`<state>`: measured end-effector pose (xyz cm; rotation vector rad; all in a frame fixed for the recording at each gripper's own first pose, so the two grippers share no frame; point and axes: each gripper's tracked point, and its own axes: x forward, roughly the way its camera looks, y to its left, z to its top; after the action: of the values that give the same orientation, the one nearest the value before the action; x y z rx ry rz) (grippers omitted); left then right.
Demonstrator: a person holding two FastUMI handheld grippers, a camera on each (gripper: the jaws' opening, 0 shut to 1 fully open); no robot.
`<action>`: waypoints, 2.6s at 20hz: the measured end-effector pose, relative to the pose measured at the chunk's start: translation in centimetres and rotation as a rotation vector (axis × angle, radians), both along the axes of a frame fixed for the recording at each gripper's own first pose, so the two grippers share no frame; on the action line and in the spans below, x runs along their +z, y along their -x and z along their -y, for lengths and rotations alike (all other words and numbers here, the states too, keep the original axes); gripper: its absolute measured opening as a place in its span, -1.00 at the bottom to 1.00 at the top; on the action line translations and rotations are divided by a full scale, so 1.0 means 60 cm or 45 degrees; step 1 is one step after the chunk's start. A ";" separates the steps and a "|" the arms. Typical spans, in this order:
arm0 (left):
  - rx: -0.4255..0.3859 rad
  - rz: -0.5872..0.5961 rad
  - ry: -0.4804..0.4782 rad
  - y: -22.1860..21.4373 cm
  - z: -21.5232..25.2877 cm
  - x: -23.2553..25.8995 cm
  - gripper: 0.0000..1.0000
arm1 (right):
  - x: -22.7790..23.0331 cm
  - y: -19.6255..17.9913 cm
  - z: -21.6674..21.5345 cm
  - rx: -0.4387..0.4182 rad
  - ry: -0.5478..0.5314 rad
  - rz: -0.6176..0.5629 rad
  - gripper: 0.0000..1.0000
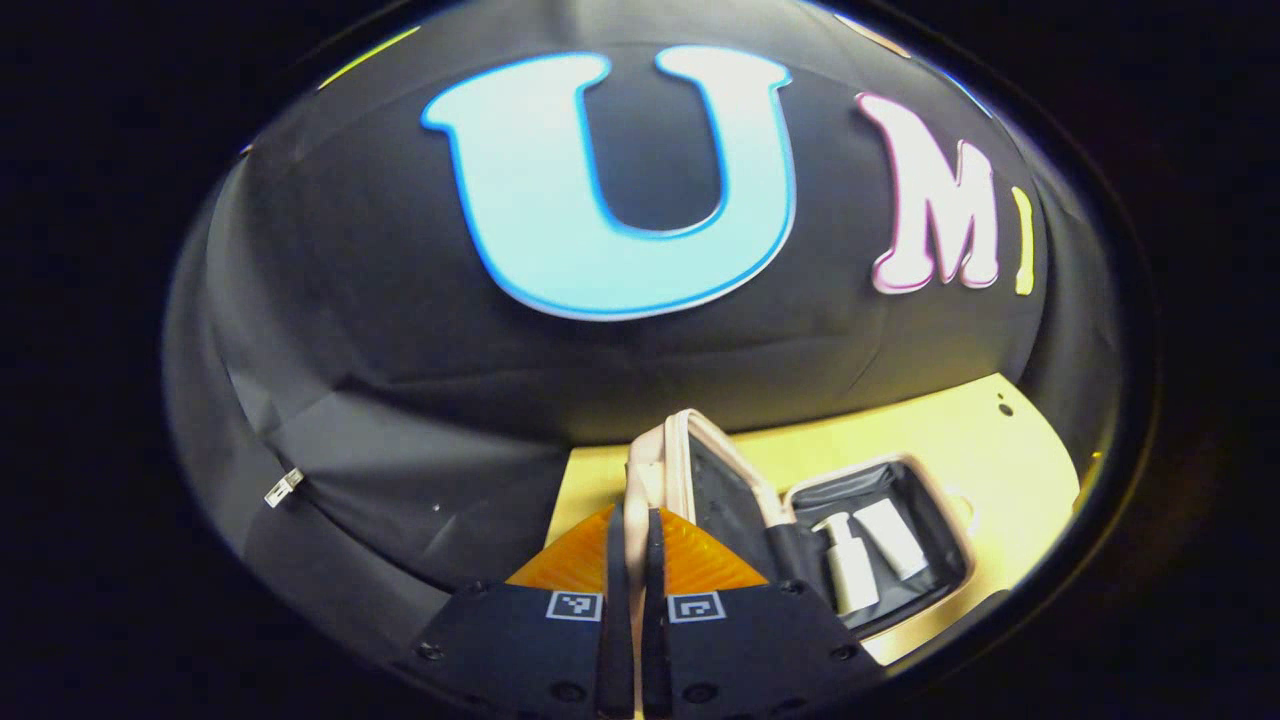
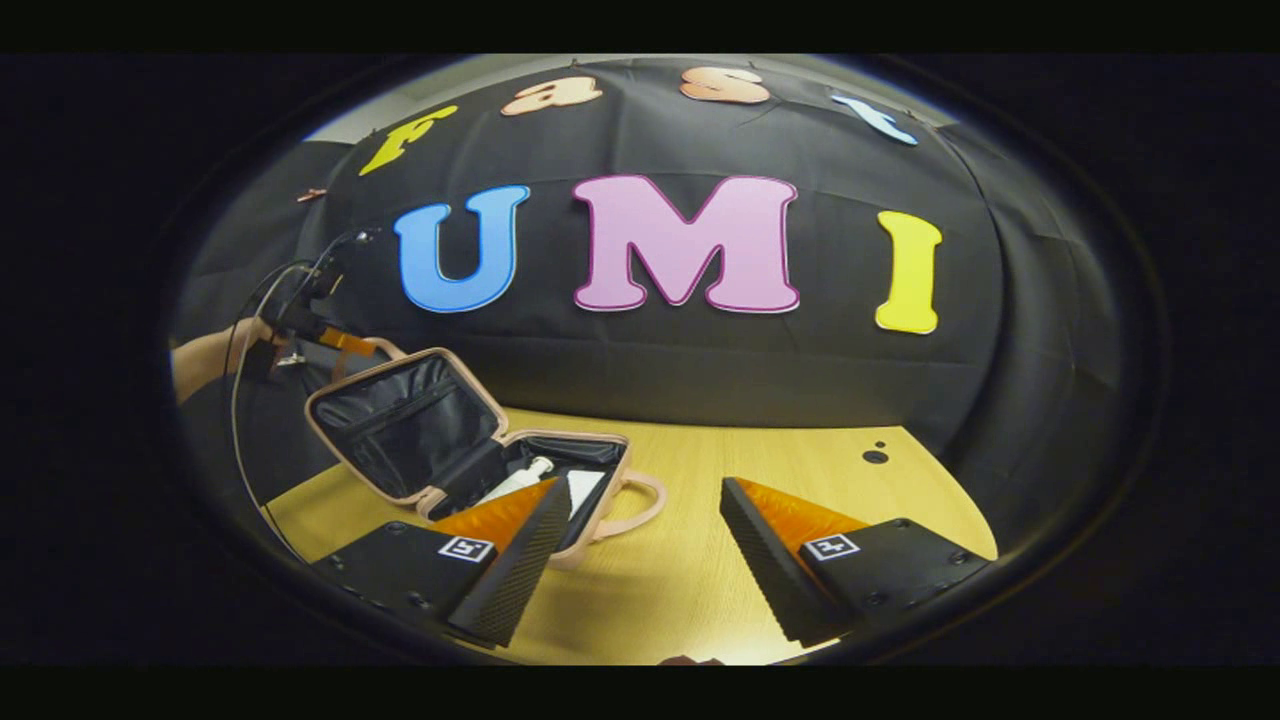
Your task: First open the suitcase, pack the skin care products into it, and then close the suitcase.
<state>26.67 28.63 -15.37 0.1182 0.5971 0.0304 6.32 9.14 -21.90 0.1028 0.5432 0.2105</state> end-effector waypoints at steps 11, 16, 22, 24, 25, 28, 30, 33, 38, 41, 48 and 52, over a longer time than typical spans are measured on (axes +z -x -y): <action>-0.182 0.196 0.299 0.018 0.348 0.051 -0.81 | -0.041 -0.012 0.093 0.005 -0.089 -0.020 0.93; -0.214 0.187 0.450 0.031 0.510 -0.028 -0.82 | -0.042 -0.023 0.166 0.004 -0.011 0.056 0.94; -0.202 0.159 0.388 0.042 0.640 -0.185 -0.81 | -0.063 -0.016 0.243 0.001 0.013 0.072 0.94; -0.166 0.133 0.364 0.048 0.666 -0.236 -0.82 | -0.068 -0.019 0.277 -0.036 0.018 0.078 0.94; -0.143 0.114 0.365 0.051 0.678 -0.257 -0.81 | -0.067 -0.016 0.280 -0.045 -0.016 0.075 0.94; -0.126 0.062 0.421 0.068 0.708 -0.293 -0.67 | -0.047 -0.017 0.303 -0.083 -0.013 0.097 0.94; -0.148 0.127 0.456 0.081 0.721 -0.245 -0.41 | -0.024 -0.013 0.316 -0.117 0.020 0.116 0.94; -0.205 0.224 0.427 0.113 0.719 -0.144 0.10 | 0.033 -0.004 0.323 -0.183 0.038 0.151 0.94; -0.213 0.445 0.361 0.202 0.672 0.063 0.85 | 0.162 0.031 0.300 -0.278 0.057 0.237 0.94; -0.163 0.574 0.292 0.278 0.624 0.179 0.94 | 0.241 0.060 0.273 -0.323 0.069 0.311 0.93; -0.050 0.675 0.302 0.457 0.497 0.252 0.93 | 0.328 0.148 0.197 -0.336 0.127 0.363 0.94; -0.003 0.694 0.288 0.516 0.450 0.241 0.93 | 0.356 0.189 0.181 -0.376 0.102 0.432 0.91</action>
<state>-4.27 1.62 -0.90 -0.1084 0.0529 -0.0080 -5.04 -1.73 -0.54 0.0661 0.1934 -0.0828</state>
